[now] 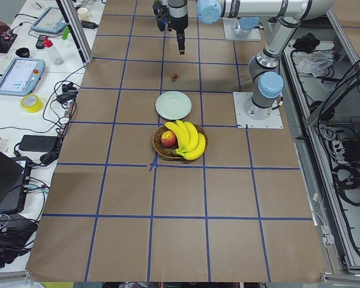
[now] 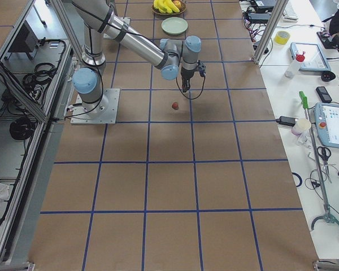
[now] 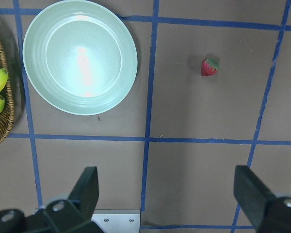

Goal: Collect all strawberries into plate
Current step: 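Carry the strawberry beside the first one and release it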

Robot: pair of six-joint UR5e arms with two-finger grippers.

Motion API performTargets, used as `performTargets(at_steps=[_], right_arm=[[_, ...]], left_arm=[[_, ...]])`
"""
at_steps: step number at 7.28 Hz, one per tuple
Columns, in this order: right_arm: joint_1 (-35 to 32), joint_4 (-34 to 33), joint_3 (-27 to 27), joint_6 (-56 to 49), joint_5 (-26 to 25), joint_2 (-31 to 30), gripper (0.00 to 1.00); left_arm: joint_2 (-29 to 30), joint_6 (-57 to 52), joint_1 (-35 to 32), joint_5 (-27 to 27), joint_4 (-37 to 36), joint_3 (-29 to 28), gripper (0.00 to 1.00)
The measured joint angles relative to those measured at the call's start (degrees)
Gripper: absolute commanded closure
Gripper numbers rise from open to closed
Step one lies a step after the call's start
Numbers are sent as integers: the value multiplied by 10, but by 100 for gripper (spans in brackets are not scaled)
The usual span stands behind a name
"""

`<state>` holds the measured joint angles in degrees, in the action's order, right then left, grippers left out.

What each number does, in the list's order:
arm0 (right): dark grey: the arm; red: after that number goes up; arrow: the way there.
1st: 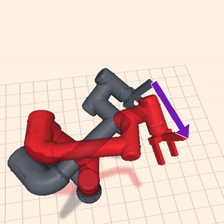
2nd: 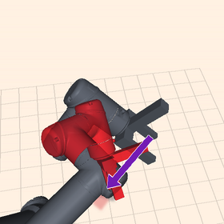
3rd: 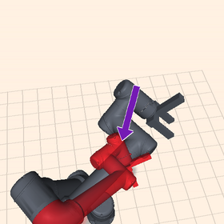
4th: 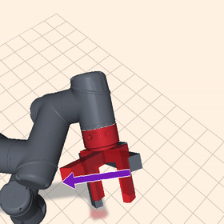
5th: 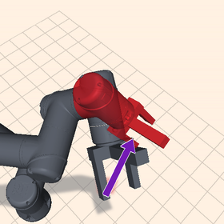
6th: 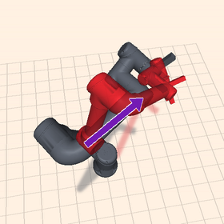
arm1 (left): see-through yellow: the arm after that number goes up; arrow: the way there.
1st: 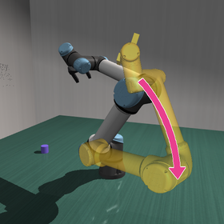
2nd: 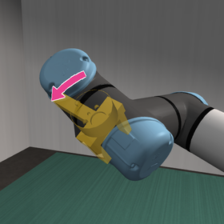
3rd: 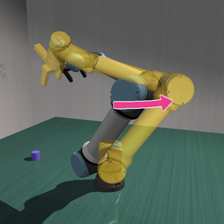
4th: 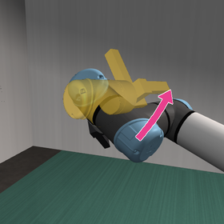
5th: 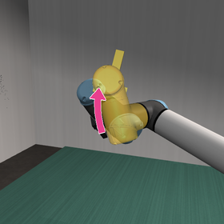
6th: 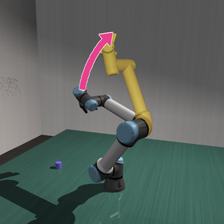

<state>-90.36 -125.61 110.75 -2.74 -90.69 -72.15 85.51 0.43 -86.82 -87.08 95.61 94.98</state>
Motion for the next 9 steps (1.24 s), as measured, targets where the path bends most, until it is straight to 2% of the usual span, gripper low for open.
performTargets(at_steps=[3,5,6,7,8,9], right_arm=[[-122,-4,-24,211,98,23,88],[-202,-15,-52,299,140,66,87],[-227,-17,-66,323,149,84,81],[-241,-20,-74,340,160,93,71],[-250,-24,-78,349,170,98,23],[-254,-26,-79,353,175,100,0]], left_arm=[[-1,0,0,-1,0,0,0],[-1,2,1,-1,0,-1,0],[-1,3,1,1,-5,0,0],[-1,3,1,4,-11,1,0],[-2,2,1,5,-13,4,0],[-3,1,1,4,-16,5,0]])
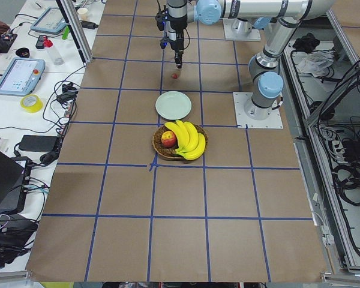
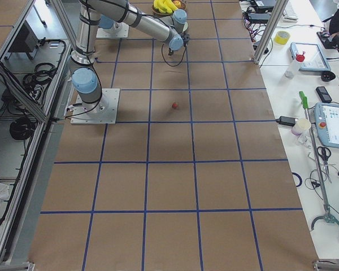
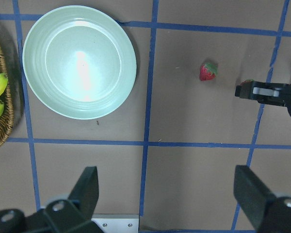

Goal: Collect all strawberries into plate
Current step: 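Carry the strawberry beside the first one and release it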

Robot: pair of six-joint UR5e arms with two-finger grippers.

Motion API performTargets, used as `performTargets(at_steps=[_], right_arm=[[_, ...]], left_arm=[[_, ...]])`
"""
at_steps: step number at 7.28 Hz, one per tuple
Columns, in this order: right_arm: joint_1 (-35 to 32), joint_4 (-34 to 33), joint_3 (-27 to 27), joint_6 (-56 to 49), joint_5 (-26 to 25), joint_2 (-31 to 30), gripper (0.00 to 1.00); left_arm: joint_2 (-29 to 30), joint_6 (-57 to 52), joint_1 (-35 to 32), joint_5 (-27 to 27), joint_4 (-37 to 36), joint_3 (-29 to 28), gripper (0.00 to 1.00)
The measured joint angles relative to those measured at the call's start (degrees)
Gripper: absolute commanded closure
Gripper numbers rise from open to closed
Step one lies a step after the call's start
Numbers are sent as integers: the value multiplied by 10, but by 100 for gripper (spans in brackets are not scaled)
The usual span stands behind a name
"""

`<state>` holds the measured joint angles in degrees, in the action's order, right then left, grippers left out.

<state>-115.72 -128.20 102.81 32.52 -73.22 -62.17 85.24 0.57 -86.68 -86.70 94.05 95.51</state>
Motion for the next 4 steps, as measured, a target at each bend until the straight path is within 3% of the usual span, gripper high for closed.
performTargets(at_steps=[4], right_arm=[[10,6,0,-1,-28,-23,0]], left_arm=[[0,0,0,-3,-16,1,0]])
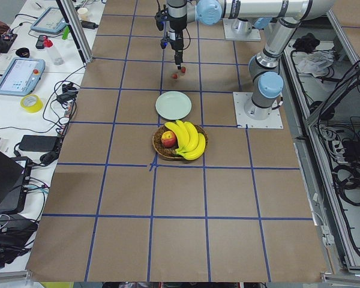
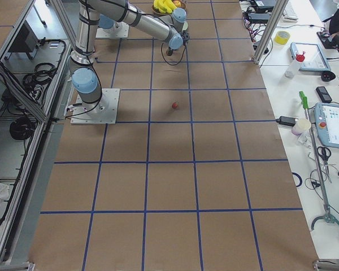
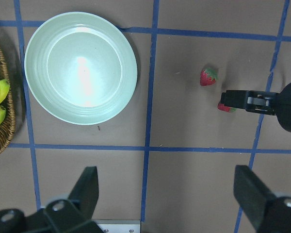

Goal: Collect all strawberries into plate
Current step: 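Carry the strawberry beside the first one and release it, then move the right gripper to the last far strawberry and grasp it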

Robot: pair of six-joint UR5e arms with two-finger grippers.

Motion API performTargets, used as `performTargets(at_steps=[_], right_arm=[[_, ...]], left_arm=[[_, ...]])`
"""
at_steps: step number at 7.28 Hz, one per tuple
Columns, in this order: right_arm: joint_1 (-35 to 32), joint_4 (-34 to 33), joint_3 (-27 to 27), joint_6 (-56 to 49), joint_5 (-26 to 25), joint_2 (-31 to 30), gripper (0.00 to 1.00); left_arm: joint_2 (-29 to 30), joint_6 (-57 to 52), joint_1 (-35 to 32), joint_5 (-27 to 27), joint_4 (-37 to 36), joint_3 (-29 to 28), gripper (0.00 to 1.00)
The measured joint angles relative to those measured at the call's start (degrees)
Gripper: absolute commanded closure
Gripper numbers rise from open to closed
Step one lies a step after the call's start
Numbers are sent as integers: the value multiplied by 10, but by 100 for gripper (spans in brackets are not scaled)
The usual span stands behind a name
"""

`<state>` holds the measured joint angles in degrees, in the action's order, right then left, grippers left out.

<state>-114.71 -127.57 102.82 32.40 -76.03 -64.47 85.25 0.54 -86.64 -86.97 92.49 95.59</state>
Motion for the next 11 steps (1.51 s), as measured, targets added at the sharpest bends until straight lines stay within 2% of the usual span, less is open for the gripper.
performTargets(at_steps=[2,5,8,10,11], right_arm=[[61,37,8,-65,-86,-50,0],[180,80,26,-235,-159,-94,0],[306,79,68,-434,-178,-109,0],[363,48,110,-514,-177,-111,0],[374,28,132,-533,-179,-110,4]], left_arm=[[0,0,0,-1,-1,0,0],[1,0,-1,-1,-1,2,0],[0,1,-1,-1,-1,5,0],[0,1,-2,-1,-1,7,0],[0,1,-2,-1,-1,7,0]])
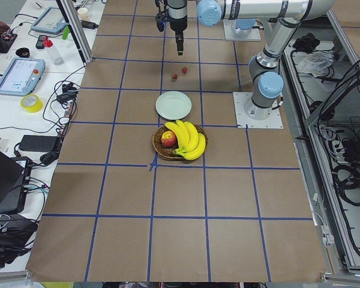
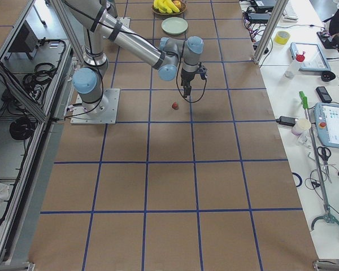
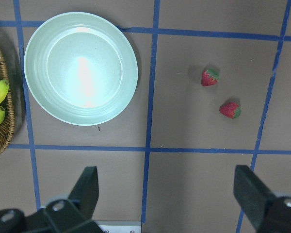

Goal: Collect all strawberries into plate
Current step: 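Move the right gripper to the last far strawberry and grasp it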

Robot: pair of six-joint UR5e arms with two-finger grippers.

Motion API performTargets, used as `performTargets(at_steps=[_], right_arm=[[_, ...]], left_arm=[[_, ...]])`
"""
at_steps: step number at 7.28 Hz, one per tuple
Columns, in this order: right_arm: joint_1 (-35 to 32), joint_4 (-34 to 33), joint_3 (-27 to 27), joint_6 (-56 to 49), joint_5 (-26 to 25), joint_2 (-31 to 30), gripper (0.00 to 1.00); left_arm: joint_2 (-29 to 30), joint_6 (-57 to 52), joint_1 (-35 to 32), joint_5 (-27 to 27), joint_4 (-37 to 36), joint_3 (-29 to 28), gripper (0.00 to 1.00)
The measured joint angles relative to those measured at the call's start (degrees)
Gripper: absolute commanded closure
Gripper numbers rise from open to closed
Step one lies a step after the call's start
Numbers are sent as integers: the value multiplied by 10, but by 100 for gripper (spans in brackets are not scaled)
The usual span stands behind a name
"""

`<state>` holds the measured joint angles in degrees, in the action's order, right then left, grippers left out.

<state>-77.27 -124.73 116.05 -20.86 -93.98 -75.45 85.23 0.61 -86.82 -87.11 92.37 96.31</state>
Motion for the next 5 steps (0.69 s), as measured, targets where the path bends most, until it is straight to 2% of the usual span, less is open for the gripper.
performTargets(at_steps=[1,3,4,5], right_arm=[[5,-22,25,-9,-2,2,20],[7,-41,56,-15,-4,4,44],[7,-43,59,-16,-6,5,74],[7,-45,59,-16,-12,5,98]], left_arm=[[0,0,0,0,0,0,0],[-1,-1,0,-1,3,0,0],[-1,-1,0,-1,5,1,0],[-2,-1,1,-1,5,0,0]])
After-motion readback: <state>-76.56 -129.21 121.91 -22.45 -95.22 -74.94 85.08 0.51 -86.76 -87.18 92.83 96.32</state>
